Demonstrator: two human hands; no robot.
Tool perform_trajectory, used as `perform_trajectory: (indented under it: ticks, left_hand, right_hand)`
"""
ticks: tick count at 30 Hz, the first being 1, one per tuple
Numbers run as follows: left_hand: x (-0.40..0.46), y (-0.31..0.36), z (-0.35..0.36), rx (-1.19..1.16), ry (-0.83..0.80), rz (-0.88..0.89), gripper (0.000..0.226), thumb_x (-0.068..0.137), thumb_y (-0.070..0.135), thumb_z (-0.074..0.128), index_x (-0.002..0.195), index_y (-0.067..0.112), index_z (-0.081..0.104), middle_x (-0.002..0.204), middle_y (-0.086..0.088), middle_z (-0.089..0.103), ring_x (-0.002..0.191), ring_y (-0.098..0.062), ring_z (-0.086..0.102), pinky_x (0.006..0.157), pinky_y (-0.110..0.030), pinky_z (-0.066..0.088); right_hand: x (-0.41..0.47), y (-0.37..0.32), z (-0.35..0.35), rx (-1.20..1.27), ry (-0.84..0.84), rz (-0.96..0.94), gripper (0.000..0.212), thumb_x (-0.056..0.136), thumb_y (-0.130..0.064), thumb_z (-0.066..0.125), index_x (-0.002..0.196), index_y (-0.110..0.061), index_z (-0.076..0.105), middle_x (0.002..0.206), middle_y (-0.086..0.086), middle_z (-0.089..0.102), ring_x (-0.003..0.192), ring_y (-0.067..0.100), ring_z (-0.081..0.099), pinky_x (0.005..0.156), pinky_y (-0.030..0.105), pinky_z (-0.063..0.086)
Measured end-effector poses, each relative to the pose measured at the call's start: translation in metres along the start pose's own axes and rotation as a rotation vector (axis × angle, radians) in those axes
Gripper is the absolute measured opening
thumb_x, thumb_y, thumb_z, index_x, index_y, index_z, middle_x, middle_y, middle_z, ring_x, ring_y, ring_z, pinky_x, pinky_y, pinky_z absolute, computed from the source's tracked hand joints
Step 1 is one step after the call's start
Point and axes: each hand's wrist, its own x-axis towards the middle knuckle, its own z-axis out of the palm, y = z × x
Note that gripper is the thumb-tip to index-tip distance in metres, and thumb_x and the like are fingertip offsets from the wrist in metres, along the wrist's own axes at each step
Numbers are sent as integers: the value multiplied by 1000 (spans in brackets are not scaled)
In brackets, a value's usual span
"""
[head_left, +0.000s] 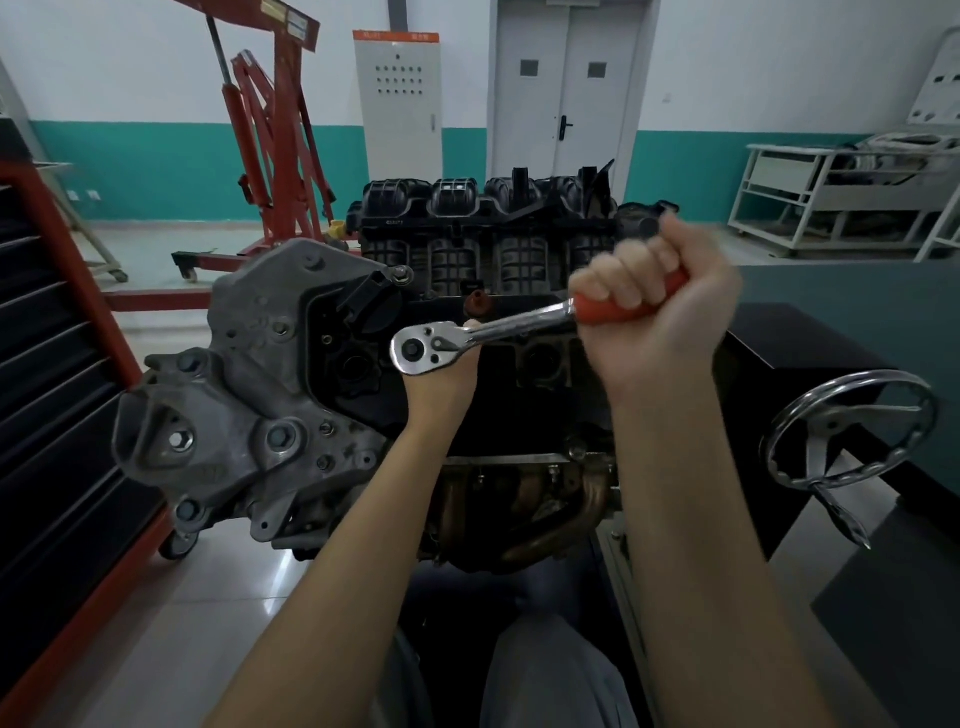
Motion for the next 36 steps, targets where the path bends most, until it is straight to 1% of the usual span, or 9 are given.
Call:
perform_trajectory:
  ticks: [3,5,11,15,18,21,24,28,36]
  left_hand:
    - [1,1,2,-28,23,146,53,88,-3,59,52,20,26,41,17,29,40,-2,27,44,-12,26]
    - [0,5,2,-28,-20,167,57,89,-3,60,52,21,23,40,16,25,39,-2,23,45,-13,24]
    - [2,4,1,32,-7,119,52,91,1,59,53,20,29,38,16,33,38,0,32,46,-9,28]
    - [1,0,-1,81,-23,-57,27,90,26,64,70,32,47,69,20,49,60,4,44,56,-7,39]
    - [1,-3,-1,38,-5,57,52,87,12,63,49,37,37,49,21,39,44,1,35,44,-8,31]
    - [-3,3,-3,27,26,-49,32,90,25,64,64,34,47,63,22,50,55,4,47,51,-4,40]
    - [1,1,-3,-38,32,76,48,91,4,58,54,20,32,42,17,35,40,-1,33,43,-11,30]
    - [-1,7,0,-30,-16,113,56,89,2,60,51,19,24,40,16,23,40,-3,21,44,-16,23]
    - [2,1,1,-28,30,28,49,88,4,62,53,26,37,44,18,40,41,0,35,46,-10,31]
  right_hand:
    - [-38,17,-23,113,71,-155,38,88,-16,44,51,-20,34,42,-6,27,40,11,25,46,22,33]
    - [-58,27,-32,162,98,-220,39,88,-18,42,49,-20,35,42,-5,27,40,12,28,47,24,38]
    - [-37,11,-25,102,33,-163,45,94,-14,35,49,-20,34,40,-6,27,38,11,26,45,22,36]
    - [6,-9,1,-61,-53,15,42,91,-12,40,50,-18,34,38,-6,27,36,10,24,44,19,30]
    - [19,-11,16,-107,-93,90,42,91,-11,42,50,-17,35,38,-5,27,35,10,24,42,19,31]
    - [4,-1,7,-63,-56,3,40,91,-11,42,52,-18,34,40,-6,27,37,10,23,43,20,30]
    - [-33,18,-15,43,15,-156,42,92,-14,41,51,-20,36,42,-6,28,39,11,25,46,21,33]
    - [-67,35,-32,173,98,-251,45,94,-17,38,48,-19,36,41,-5,29,40,12,30,49,24,40]
    - [-2,-1,-6,-13,-37,-45,42,90,-11,40,49,-19,35,39,-6,27,37,10,24,44,20,31]
